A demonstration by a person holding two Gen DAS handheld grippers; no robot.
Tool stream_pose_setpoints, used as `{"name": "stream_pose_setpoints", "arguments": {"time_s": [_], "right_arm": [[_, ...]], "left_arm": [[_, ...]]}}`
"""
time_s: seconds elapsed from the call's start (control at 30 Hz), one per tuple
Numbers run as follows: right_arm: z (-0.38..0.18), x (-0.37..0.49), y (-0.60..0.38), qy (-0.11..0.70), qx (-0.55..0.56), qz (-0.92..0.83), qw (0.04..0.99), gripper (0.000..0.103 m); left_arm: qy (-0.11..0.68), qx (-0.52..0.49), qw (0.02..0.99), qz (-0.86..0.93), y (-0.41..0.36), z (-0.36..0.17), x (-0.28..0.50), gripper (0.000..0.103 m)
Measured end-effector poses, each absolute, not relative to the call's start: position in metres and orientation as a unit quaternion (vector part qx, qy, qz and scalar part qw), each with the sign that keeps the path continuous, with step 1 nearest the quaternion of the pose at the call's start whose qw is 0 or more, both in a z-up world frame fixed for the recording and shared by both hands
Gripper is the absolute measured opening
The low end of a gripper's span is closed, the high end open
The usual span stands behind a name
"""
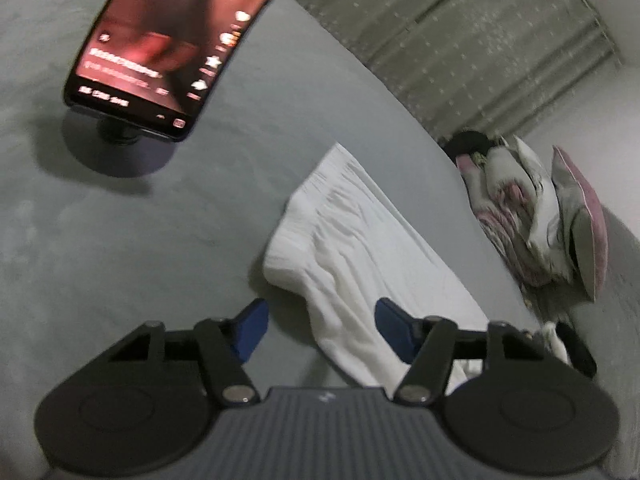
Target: Fold clothes
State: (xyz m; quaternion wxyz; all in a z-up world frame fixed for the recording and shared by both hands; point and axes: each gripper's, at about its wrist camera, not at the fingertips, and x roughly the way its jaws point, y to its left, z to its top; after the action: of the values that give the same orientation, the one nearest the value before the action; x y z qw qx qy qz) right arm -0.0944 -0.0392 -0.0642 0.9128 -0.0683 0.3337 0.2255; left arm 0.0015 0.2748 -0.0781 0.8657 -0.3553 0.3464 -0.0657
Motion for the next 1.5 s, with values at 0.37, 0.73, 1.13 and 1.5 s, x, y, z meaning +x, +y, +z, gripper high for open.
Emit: {"name": "stream_pose_setpoints", "arguments": {"time_s": [0.37,0.73,1.13,1.5], "right_arm": [[-0.064,-0.092,-0.03,0.314,-0.113,0.223,0.916,0.005],[-0.066,-0.103,-0.031,0.327,-0.127,0.28,0.893,0.008],[-0.053,-0.093,-0.047,0.332,-0.06,0.294,0.894,0.022],[-0.068,-0.067,-0.04,0.342,-0.022,0.253,0.905,0.022]], "left_arm": [[0.324,-0.328,0.887,-0.017,0.271,-0.086,0.011,0.013],[0.338,-0.257,0.905,0.009,0.261,-0.072,-0.004,0.016],[0.286,-0.207,0.936,0.016,0.254,-0.045,-0.028,0.039],[0.317,-0.113,0.937,-0.09,0.21,-0.049,-0.029,0.046]]}}
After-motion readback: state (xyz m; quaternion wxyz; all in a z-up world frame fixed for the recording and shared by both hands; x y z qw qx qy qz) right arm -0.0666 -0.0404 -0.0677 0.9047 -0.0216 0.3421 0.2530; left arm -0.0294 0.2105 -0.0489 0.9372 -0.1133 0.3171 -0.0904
